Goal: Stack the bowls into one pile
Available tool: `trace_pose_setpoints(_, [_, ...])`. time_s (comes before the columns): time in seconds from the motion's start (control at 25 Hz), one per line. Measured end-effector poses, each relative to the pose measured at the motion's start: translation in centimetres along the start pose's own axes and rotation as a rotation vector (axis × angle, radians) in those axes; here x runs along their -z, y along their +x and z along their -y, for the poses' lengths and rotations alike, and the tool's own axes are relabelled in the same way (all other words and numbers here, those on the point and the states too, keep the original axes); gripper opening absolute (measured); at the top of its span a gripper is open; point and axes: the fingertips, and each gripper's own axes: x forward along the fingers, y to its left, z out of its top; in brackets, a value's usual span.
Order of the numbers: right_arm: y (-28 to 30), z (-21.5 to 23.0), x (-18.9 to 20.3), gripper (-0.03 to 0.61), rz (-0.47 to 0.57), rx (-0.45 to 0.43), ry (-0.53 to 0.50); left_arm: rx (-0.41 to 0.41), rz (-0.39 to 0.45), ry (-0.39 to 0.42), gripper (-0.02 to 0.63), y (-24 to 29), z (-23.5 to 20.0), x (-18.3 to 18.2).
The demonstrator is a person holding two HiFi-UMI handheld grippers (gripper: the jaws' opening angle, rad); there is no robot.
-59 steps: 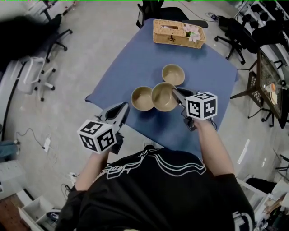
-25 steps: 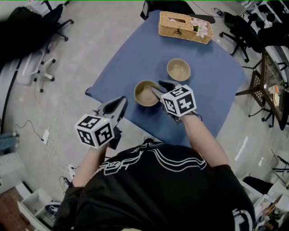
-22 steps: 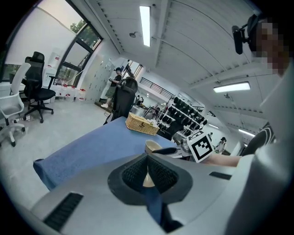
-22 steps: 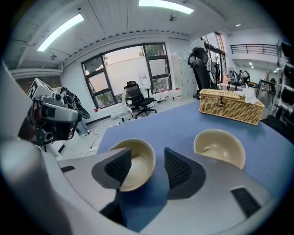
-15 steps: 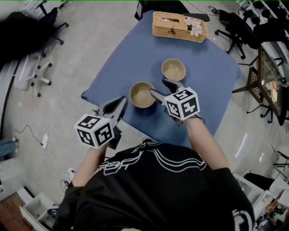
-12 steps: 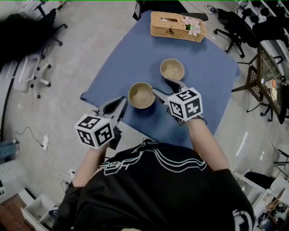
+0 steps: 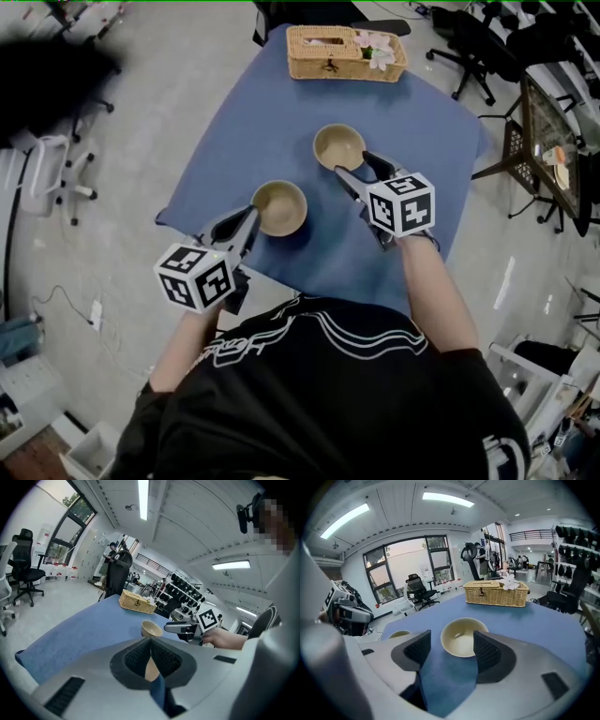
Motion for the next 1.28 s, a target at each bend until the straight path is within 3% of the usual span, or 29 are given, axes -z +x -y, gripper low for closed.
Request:
trace_pose_setpoints(0.48, [1.2, 6.5, 1.0, 0.284, -0.035, 0.108, 0.093, 0.013, -0.029, 0.003, 0.023, 1.6, -0.4, 0.1])
trace_pose_setpoints(0.76, [3.5, 8.4, 2.3, 0.272, -0.081, 0.096, 0.207, 0.000, -0.025, -0.015, 0.023, 1.9, -1.4, 0.0])
trace_pose_setpoints(1.28, [6.1, 8.6, 3.3, 0.135, -0.094, 0.057, 0.406, -0.021, -0.001, -0.024, 0.023, 1.4, -2.2, 0.0])
